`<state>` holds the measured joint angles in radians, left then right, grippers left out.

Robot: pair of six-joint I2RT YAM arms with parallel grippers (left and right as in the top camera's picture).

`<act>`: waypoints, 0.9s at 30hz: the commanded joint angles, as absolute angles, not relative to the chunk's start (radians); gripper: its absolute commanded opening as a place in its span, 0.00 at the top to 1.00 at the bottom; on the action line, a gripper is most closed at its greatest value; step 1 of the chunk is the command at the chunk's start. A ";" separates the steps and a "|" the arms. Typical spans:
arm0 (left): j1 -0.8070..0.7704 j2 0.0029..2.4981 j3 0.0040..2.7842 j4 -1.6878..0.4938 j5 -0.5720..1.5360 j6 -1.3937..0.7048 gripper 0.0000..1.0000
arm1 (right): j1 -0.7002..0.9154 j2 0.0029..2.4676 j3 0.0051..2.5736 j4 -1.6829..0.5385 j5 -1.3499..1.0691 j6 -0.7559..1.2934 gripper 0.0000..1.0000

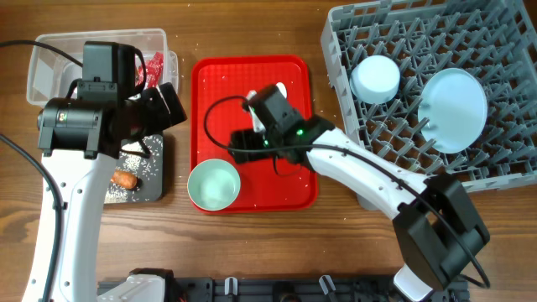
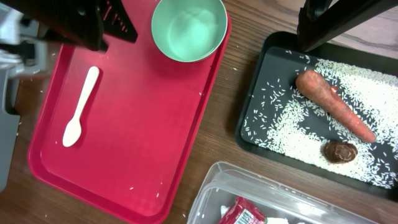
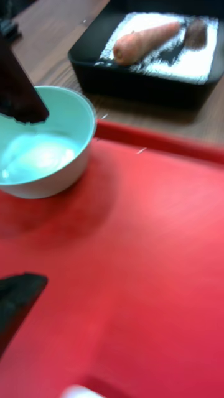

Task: Sort waste into correct bins and load items into the dishwasher rack
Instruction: 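Reach right gripper to the green bowl on the red tray and grasp it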

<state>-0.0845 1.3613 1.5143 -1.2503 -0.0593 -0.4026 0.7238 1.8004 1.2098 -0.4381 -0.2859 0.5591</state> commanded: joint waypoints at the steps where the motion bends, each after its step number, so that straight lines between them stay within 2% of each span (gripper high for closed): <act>1: -0.081 1.358 1.524 -1.246 -0.069 -0.405 0.00 | 0.721 1.797 1.133 -0.428 -0.339 0.765 0.36; 3: -0.081 1.358 1.524 -1.246 -0.069 -0.405 0.00 | 0.726 1.797 1.102 -0.423 -0.342 0.816 0.42; 6: -0.081 1.358 1.524 -1.246 -0.069 -0.405 0.00 | 0.773 1.799 1.064 -0.371 -0.319 0.830 0.43; 11: -0.081 1.358 1.524 -1.246 -0.069 -0.405 0.00 | 0.852 1.839 1.056 -0.304 -0.224 0.842 0.51; 13: -0.081 1.358 1.524 -1.246 -0.069 -0.405 0.00 | 0.851 1.859 1.056 -0.302 -0.224 0.873 0.61; 15: -0.081 1.358 1.524 -1.246 -0.069 -0.405 0.00 | 0.852 1.880 1.056 -0.288 -0.224 0.879 0.68; 17: -0.081 1.358 1.524 -1.246 -0.069 -0.405 0.00 | 0.852 1.896 1.056 -0.282 -0.221 0.898 0.78; 19: -0.081 1.358 1.524 -1.246 -0.069 -0.405 0.00 | 0.850 1.896 1.056 -0.282 -0.222 0.898 0.92; 20: -0.081 1.358 1.524 -1.246 -0.069 -0.405 0.00 | 0.849 1.896 1.057 -0.282 -0.222 0.898 0.96; 23: -0.081 1.358 1.524 -1.246 -0.069 -0.405 0.00 | 0.826 1.872 1.069 -0.294 -0.226 0.886 0.96; 27: -0.081 1.358 1.524 -1.246 -0.069 -0.405 0.00 | 0.726 1.722 1.070 -0.309 -0.216 0.752 0.96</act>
